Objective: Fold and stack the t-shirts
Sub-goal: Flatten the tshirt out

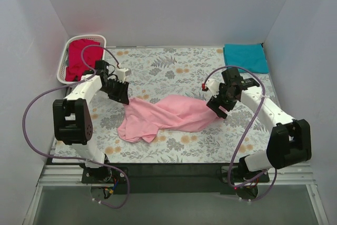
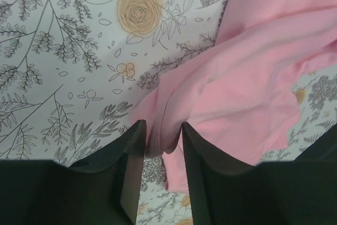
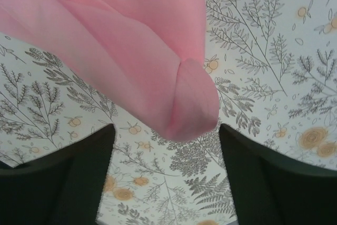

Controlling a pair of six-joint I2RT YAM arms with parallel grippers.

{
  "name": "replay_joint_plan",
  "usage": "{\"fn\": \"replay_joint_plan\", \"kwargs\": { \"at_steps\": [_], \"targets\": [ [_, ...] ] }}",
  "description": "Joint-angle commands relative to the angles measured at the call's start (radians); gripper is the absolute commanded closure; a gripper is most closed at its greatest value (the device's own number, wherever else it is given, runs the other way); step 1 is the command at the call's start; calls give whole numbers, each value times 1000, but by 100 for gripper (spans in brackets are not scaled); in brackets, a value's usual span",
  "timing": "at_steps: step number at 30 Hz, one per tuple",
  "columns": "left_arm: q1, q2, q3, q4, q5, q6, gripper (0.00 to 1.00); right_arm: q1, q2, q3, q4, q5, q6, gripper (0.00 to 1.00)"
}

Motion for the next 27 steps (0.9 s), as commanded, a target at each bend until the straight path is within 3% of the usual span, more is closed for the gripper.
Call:
{"fn": "replay_joint_plan", "kwargs": {
  "at_steps": [1,4,7,8,10,13,17,18,27],
  "targets": [
    [7,-12,91,40,-2,-25,66,-9,-57,23,5,-7,-56,4],
    [10,-11,114,40,11,-59,59,-22,-77,38,5,1,-97,7],
    [11,-31,108,8,32,-70,59,-19,-85,47,1,-16,-129,27],
    [40,-52,101,0,37,-73,59,-20,-84,55,-4,-14,-131,38],
    [43,-83,78,-17,48,-79,59,-20,-73,76,-48,-13,-123,46],
    [43,-149,57,-41,60,-86,58,-52,-97,115,-113,-63,-141,46],
    [50,-210,46,-119,147,-39,55,-147,-186,90,-107,-117,-284,49],
    [51,-224,34,-129,169,-30,55,-153,-209,70,-98,-120,-381,49],
    [50,-290,-38,-153,232,-47,52,-153,-504,-342,221,-264,-853,43]
  ]
}}
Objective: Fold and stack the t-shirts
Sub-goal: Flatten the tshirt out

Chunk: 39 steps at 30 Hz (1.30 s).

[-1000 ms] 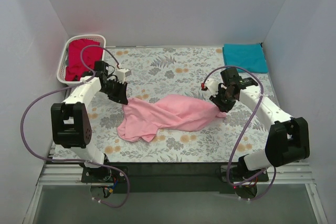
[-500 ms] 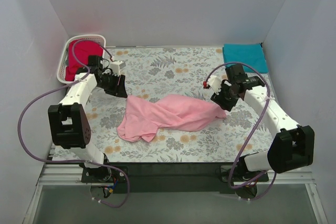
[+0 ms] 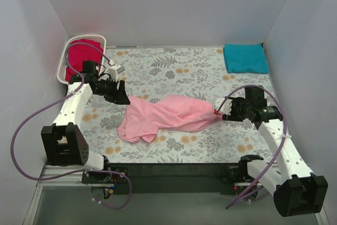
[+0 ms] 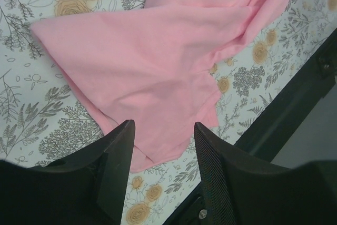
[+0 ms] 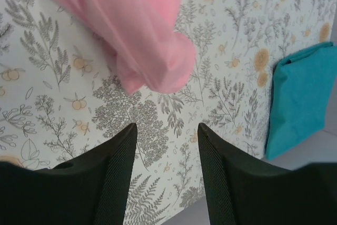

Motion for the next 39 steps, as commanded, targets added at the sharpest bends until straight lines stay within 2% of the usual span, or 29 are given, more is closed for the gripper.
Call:
{"fn": "replay_joint_plan", "kwargs": {
  "at_steps": [1,6,10,13,30,34,37,39],
  "targets": [
    [1,-56,-36,-13,49,-1,52,1,-94,-151,194,-113,-325,43],
    [0,-73,-59,-8,50,2,52,-12,-143,-315,360,-145,-381,49],
    [1,-79,-73,3,44,13,52,-97,-105,-338,426,-224,-414,47],
    [1,-85,-87,16,35,18,52,-143,-71,-328,427,-271,-463,45],
    [1,-70,-98,39,24,10,52,-143,19,-278,431,-332,-480,45],
    [0,-72,-96,47,18,5,52,-144,46,-266,440,-335,-474,50],
    [1,-68,-98,49,18,-1,52,-143,65,-251,443,-343,-451,62],
    [0,-70,-98,53,17,-1,52,-143,73,-243,443,-348,-439,74]
  ]
}}
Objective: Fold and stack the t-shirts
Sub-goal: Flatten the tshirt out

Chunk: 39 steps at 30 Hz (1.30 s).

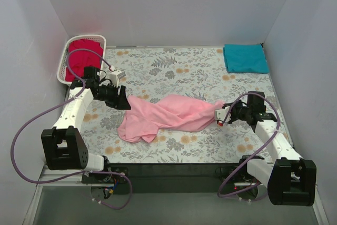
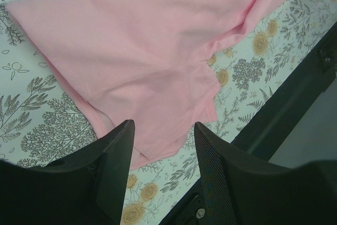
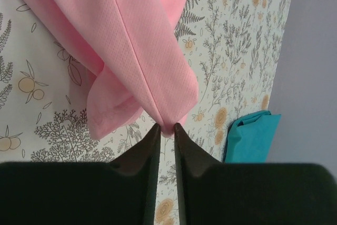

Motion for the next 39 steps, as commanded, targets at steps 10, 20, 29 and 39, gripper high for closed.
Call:
{"fn": "replay_joint_plan", "kwargs": {
  "at_steps": [10,20,29,39],
  "targets": [
    [0,-35,37,-35,9,43,53,-2,-24,117,-71,11,54,99],
    [-60,-289,-115,-167,-2,358,54,17,14,313,-355,89,158,99],
    [-203,-481,-367,-26,-178,441,61,108,10,296,-404,197,275,99],
    [-226,-253,-401,33,-237,361,82,110,8,319,-416,224,303,99]
  ]
}}
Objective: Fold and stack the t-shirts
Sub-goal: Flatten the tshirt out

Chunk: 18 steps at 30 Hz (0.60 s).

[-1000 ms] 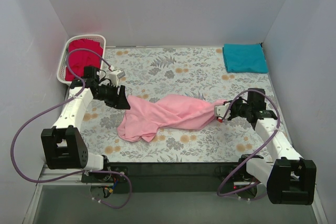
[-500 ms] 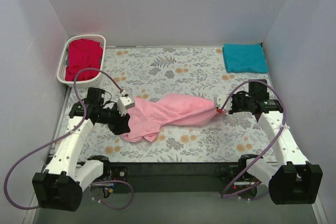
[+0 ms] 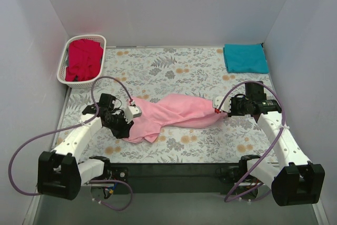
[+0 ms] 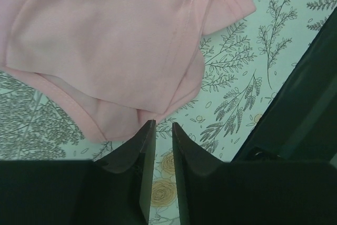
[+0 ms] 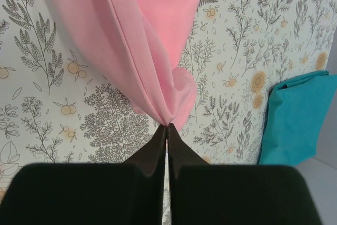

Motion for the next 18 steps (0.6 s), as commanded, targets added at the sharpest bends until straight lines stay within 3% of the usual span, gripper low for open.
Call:
{"fn": "replay_joint_plan", "kwargs": {
  "at_steps": [1,9,18],
  "targets": [
    [-2,105,28,-15,-6,-56,83,4,-5,35,-20,12,24,99],
    [0,164,29,-35,11,-170,69,6,-13,15,-19,18,18,99],
    [0,273,48,-10,0,-239,66,6,-5,21,-19,21,15,99]
  ]
}}
